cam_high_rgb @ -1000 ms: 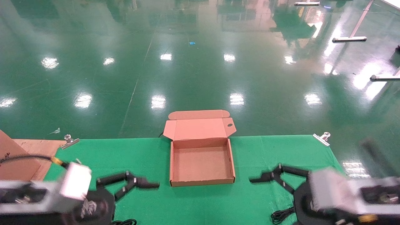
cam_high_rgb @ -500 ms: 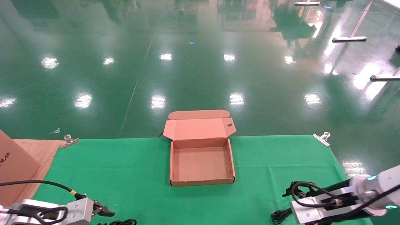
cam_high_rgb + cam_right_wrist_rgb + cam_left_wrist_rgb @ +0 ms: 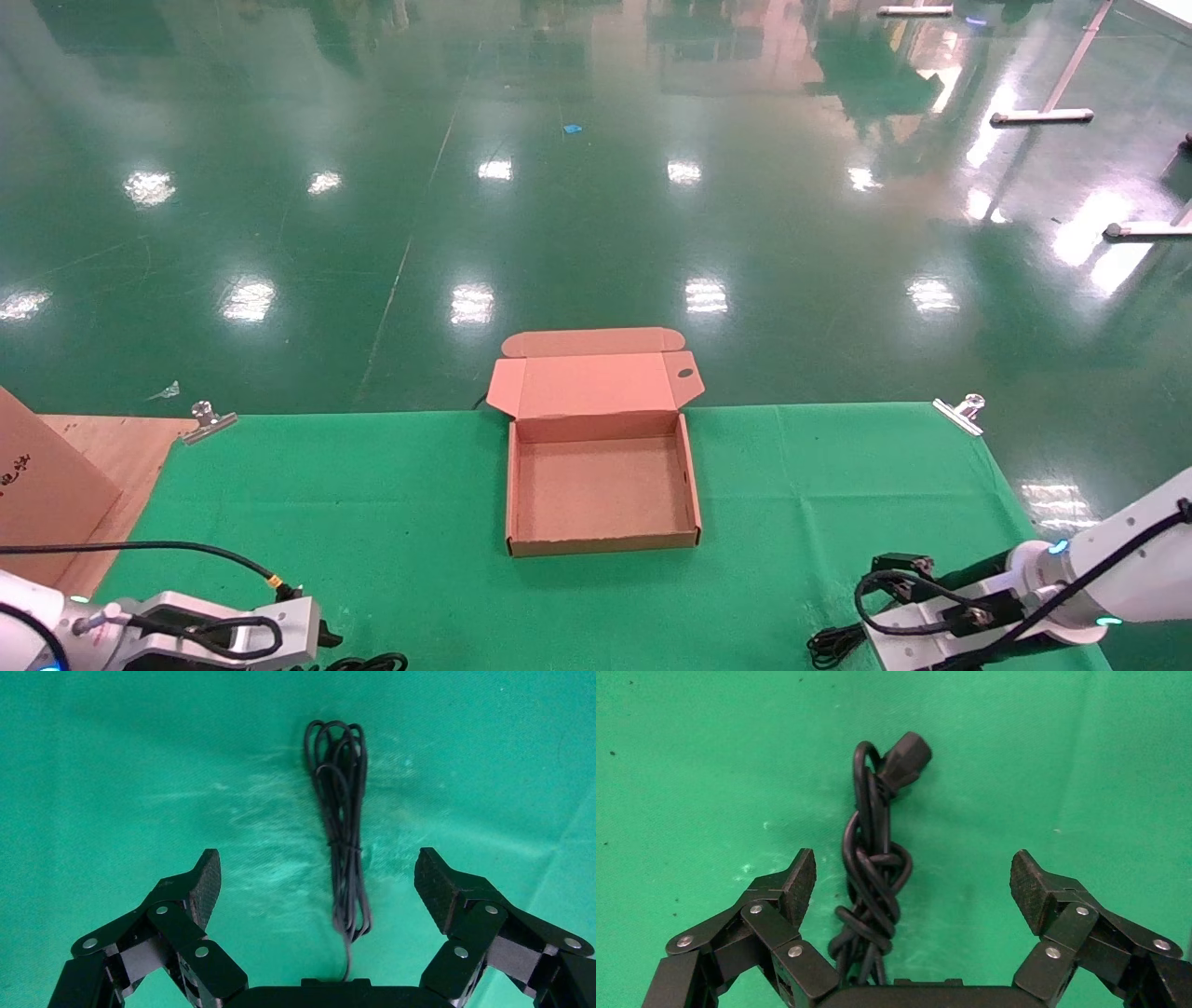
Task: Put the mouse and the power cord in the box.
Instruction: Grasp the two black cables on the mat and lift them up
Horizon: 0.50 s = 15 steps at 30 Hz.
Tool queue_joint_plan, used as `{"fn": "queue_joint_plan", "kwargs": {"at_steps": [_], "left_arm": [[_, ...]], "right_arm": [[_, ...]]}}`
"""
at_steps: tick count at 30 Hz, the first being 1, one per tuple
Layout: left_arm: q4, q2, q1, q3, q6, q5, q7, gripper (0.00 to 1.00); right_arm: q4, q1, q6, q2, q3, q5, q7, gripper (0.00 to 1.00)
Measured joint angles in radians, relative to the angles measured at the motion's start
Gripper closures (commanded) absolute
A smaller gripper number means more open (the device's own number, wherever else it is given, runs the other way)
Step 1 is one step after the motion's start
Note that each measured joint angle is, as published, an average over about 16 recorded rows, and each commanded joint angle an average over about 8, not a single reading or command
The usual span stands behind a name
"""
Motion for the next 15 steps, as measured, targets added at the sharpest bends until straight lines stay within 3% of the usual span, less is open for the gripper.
{"fn": "queue_joint_plan", "kwargs": {"at_steps": [15], "left_arm": [[0.2,0.08,-0.057,0.018,-0.091,0.036,0.112,0.0]], "right_arm": [[-0.297,0.068,0.085,-0.116,0.01,0.019,-0.181,0.0]]}}
